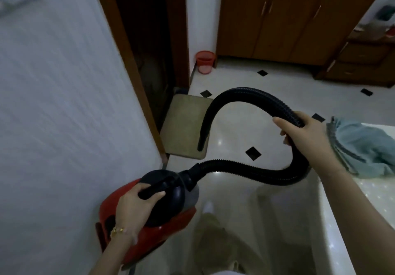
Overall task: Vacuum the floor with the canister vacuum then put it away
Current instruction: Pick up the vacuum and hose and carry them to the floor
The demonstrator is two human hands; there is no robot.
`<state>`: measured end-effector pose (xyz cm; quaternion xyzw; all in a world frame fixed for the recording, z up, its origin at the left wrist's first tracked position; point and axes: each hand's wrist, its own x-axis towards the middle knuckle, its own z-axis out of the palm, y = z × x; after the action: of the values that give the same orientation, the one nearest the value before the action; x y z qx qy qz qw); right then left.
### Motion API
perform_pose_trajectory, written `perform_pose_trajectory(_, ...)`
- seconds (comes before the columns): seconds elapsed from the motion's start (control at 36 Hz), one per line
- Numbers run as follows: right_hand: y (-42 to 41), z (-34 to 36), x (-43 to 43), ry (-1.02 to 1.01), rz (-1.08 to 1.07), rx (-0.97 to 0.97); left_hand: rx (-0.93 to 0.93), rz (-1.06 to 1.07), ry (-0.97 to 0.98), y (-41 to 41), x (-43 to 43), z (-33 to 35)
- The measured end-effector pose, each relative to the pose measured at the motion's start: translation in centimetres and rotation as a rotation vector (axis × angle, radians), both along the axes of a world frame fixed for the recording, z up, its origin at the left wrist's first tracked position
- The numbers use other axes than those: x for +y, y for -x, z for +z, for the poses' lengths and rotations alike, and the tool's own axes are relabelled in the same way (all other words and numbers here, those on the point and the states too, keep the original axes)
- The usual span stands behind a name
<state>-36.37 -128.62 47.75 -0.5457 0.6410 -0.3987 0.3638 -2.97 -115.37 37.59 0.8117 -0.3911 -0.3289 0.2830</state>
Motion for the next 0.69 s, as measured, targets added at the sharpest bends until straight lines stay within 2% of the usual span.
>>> perform_pose_trajectory(0.28, 3.1, 1.3, -16.8, -0.005, -0.063, -0.001, 0.018, -0.094, -0.022, 1.5, -19.5, 0.4)
perform_pose_trajectory(0.42, 5.6, 1.6, -22.9, 0.000, -0.209, -0.111, -0.004, -0.199, -0.036, 2.6, -29.6, 0.3)
perform_pose_trajectory(0.69, 10.3, -0.6, -33.3, -0.041, -0.445, -0.131, 0.069, -0.373, -0.115, 6.9, -48.8, -2.3)
